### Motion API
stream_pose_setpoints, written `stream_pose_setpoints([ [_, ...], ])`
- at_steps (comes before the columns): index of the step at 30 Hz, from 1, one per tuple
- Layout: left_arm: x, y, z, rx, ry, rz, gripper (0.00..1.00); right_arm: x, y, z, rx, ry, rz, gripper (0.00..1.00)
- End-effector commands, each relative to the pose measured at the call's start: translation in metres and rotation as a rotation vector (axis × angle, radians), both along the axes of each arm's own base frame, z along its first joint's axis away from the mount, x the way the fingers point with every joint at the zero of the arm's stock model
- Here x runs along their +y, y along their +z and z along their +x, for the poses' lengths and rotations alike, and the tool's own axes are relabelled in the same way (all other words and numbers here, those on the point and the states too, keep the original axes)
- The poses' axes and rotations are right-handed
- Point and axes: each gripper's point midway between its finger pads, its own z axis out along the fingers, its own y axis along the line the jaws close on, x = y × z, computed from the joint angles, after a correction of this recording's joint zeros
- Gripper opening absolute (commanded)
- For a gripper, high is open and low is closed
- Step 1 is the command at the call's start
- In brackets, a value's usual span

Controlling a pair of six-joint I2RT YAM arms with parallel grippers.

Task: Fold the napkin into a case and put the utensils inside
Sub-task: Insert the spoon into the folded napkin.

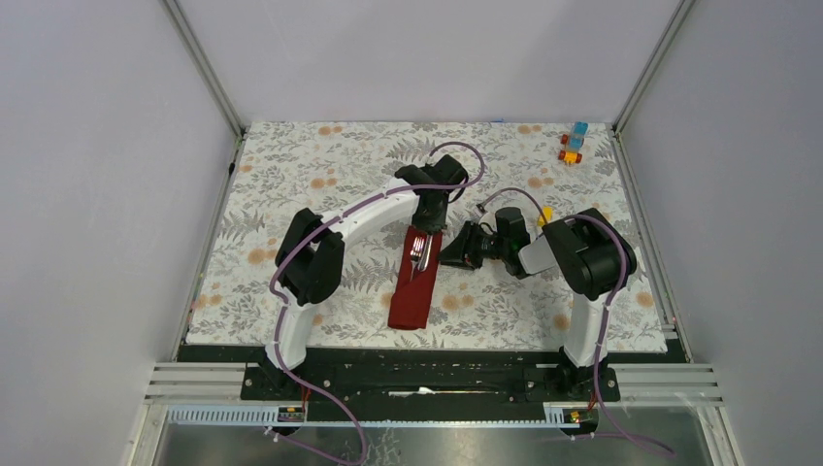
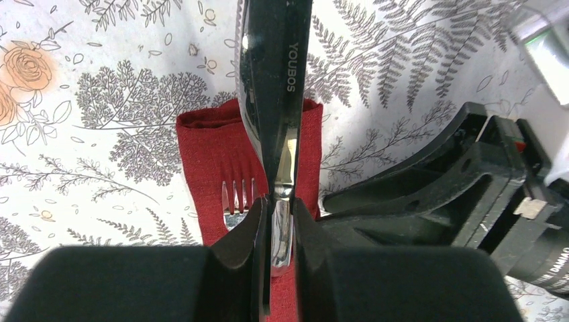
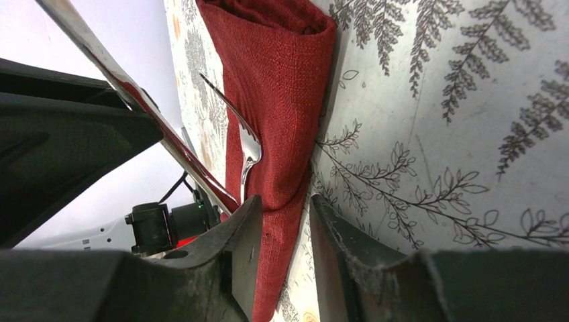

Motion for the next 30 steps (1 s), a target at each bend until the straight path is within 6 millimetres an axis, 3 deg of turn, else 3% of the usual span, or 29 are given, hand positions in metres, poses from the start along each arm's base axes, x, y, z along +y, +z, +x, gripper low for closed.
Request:
stream_pose_setpoints([
  [1, -0.012, 0.011, 0.015, -0.075, 0.042, -0.059, 0.00, 0.001, -0.002, 0.010, -0.022, -0.012, -0.013, 0.38],
  [9, -0.013, -0.002, 0.005, -0.039, 0.023, -0.047, 0.00, 0.005, -0.006, 0.019, -0.030, -0.019, -0.031, 0.41],
  [22, -0.011, -0.011, -0.007, -0.015, 0.034, -0.052, 0.00, 0.012, -0.006, 0.020, -0.038, -0.001, -0.008, 0.29],
  [30, -0.003, -0.012, -0.029, 0.034, 0.031, -0.053, 0.00, 0.017, -0.004, 0.020, -0.058, 0.007, -0.001, 0.21],
])
